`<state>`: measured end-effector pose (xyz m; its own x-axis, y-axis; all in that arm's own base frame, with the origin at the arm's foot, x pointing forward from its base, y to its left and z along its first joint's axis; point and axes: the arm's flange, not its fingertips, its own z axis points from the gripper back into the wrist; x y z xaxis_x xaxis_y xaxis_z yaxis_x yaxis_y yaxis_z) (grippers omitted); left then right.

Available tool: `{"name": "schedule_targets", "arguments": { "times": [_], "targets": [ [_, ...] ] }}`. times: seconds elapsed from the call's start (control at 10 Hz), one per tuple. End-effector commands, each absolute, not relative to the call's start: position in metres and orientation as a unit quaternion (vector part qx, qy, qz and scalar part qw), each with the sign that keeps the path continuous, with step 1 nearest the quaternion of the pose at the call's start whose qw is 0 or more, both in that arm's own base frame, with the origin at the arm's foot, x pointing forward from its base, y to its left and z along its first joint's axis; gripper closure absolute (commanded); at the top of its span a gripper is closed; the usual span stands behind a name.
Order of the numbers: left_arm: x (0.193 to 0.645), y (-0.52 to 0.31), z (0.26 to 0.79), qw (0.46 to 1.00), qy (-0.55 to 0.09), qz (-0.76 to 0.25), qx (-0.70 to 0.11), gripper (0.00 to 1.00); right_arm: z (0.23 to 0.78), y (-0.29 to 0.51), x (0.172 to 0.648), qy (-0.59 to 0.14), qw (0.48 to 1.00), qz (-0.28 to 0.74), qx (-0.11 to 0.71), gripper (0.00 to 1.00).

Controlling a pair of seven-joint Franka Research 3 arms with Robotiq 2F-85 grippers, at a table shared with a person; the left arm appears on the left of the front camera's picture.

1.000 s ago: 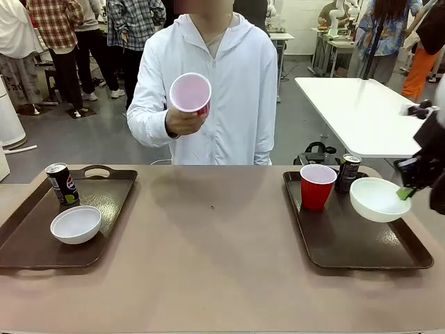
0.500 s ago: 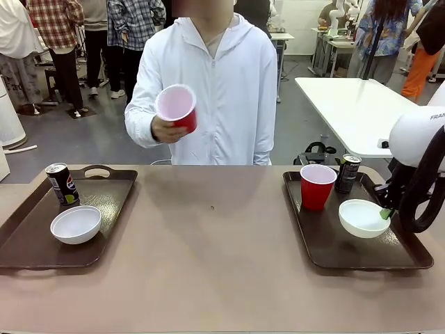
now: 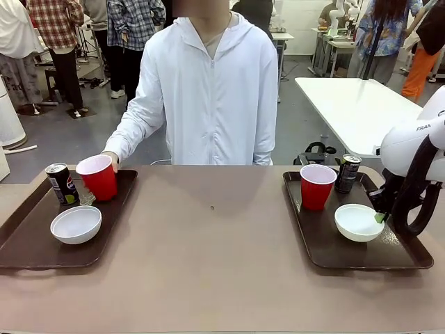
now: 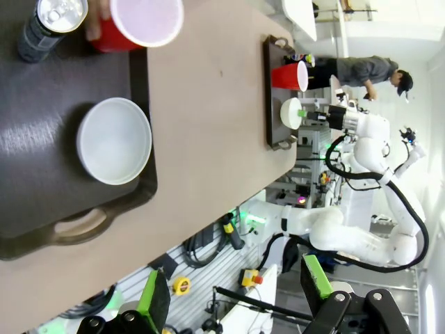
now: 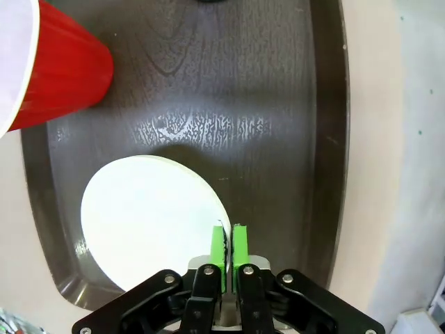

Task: Prepare tableware on both trays.
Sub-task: Pick up a Picnic Bowl from the table and place it on a Handle tray.

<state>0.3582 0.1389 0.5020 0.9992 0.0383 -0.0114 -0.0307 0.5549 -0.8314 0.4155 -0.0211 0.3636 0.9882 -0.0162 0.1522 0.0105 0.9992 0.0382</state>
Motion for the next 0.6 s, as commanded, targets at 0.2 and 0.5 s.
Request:
{"name": "schedule_targets", "arguments": {
  "times": [0.2,0.5],
  "targets": [
    [0.359,0.140,0.505,0.877,-0.008,0.013,-0.480,0.00,0.399,-0.009,0.357,-0.068,0.997,0.018,0.031,0.12],
    [0.359,0.140,0.505,0.877,-0.008,0.013,-0.480,0.00,0.445,-0.006,0.332,-0.020,0.998,0.042,0.035,0.00]
  ]
}}
